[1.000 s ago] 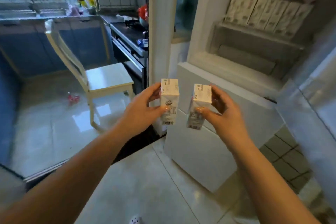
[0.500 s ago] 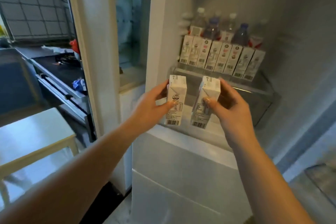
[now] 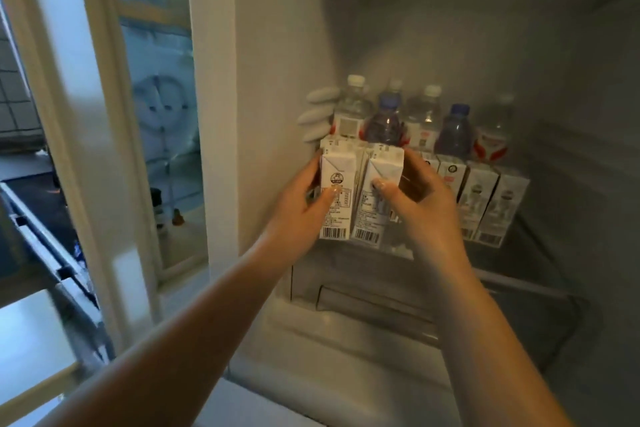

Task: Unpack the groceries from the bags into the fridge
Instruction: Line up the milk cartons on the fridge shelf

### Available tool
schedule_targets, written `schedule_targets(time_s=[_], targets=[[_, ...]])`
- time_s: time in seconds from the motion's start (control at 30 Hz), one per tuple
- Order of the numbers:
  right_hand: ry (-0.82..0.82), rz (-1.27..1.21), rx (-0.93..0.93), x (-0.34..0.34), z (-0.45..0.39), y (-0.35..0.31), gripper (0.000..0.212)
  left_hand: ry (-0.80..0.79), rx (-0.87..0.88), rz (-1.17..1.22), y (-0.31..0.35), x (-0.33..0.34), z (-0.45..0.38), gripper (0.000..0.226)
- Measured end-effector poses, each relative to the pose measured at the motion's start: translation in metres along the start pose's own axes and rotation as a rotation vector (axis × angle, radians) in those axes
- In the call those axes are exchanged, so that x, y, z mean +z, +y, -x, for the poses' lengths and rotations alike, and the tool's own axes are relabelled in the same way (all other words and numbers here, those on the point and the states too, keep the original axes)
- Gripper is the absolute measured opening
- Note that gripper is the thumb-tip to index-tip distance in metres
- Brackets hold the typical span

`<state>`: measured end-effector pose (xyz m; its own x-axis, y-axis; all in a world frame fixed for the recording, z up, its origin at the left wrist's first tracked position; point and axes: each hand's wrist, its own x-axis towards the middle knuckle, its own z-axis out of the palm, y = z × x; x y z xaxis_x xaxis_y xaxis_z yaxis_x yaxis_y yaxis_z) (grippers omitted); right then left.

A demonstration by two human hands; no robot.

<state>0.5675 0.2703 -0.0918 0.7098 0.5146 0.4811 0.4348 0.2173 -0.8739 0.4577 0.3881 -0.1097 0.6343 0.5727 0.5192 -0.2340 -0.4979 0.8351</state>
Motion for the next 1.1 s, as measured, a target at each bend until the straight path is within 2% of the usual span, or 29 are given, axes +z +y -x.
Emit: schedule_targets(time_s=[0.13,0.33,0.53,0.8,0.93,1.1], targets=[[-0.009,0.013,0.023,0.005,-0.025,0.019,0.059,-0.018,0.001,0.025,-0.020,0.007,-0.026,0.047],[-0.051,0.034,0.040,0.012,-0.046,0.038,0.045,-0.037,-0.059,0.082,-0.043,0.017,-0.047,0.048],[-0.055,0.066,0.062,0.011,-0.054,0.054,0.060,-0.036,-0.087,0.072,-0.056,0.025,-0.051,0.048],[-0.078,0.105,0.053,0.006,-0.053,0.060,0.054,0.018,-0.045,0.092,-0.065,0.029,-0.059,0.042],[-0.117,0.226,0.047,0.003,-0.048,0.063,0.061,0.059,-0.033,0.068,-0.066,0.029,-0.056,0.046],[-0.080,0.378,0.002,0.006,-0.038,0.069,0.059,0.094,0.006,-0.004,-0.071,0.031,-0.048,0.053]])
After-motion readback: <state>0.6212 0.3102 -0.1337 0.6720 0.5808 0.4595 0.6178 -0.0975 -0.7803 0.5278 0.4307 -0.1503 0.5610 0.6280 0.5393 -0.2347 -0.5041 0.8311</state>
